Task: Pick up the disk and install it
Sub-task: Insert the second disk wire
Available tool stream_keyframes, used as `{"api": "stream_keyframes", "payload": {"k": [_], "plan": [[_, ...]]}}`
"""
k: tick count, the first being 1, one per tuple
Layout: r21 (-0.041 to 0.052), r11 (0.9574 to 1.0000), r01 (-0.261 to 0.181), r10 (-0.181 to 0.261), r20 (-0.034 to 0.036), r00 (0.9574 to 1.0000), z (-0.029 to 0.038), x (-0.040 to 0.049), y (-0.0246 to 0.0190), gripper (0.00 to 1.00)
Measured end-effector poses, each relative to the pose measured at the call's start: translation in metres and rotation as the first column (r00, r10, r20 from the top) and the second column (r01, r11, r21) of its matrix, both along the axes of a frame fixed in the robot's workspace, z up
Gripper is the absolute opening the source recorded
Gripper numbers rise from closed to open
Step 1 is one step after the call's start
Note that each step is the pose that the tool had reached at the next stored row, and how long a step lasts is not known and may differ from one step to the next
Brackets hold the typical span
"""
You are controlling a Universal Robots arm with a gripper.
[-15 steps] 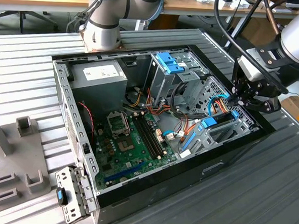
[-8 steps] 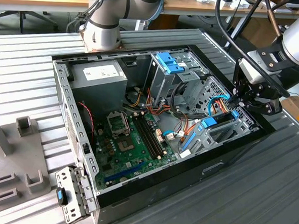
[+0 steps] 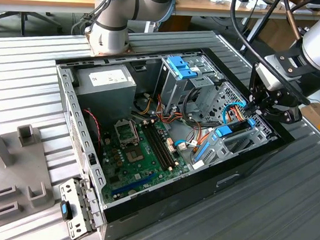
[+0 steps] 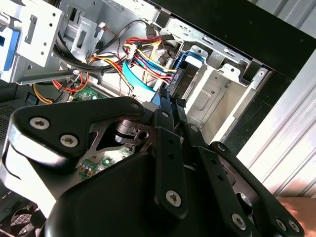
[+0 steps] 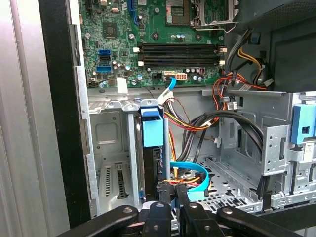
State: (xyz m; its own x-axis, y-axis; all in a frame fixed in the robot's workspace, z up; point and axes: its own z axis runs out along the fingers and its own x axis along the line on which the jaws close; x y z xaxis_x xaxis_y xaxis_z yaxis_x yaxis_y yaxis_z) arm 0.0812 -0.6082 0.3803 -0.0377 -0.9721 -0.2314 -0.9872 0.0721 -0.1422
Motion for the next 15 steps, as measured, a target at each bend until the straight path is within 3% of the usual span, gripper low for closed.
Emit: {"api": "stream_keyframes", "payload": {"k": [7,8,10,11,12,15], "plan": [[0.0002,1.0,0.0,0.0,0.0001,1.0,-0.0062,-0.0002,-0.0007,0.16],[0.0059,1.0,0.0,0.0,0.0014,1.0,-0.0071,-0.0008,-0.0017,0.16],[0.0165,0.9999,-0.002,0.002,0.0136,0.9999,-0.0101,-0.0034,-0.0044,0.16],[0.0167,0.9999,-0.003,0.003,0.0146,0.9999,-0.0101,-0.0036,-0.0045,0.16],[0.0177,0.9998,-0.005,0.004,0.0264,0.9996,-0.0105,-0.0059,-0.0046,0.16],[0.0192,0.9998,-0.01,0.009,0.0498,0.9987,-0.0116,-0.008,-0.0047,0.16]]}}
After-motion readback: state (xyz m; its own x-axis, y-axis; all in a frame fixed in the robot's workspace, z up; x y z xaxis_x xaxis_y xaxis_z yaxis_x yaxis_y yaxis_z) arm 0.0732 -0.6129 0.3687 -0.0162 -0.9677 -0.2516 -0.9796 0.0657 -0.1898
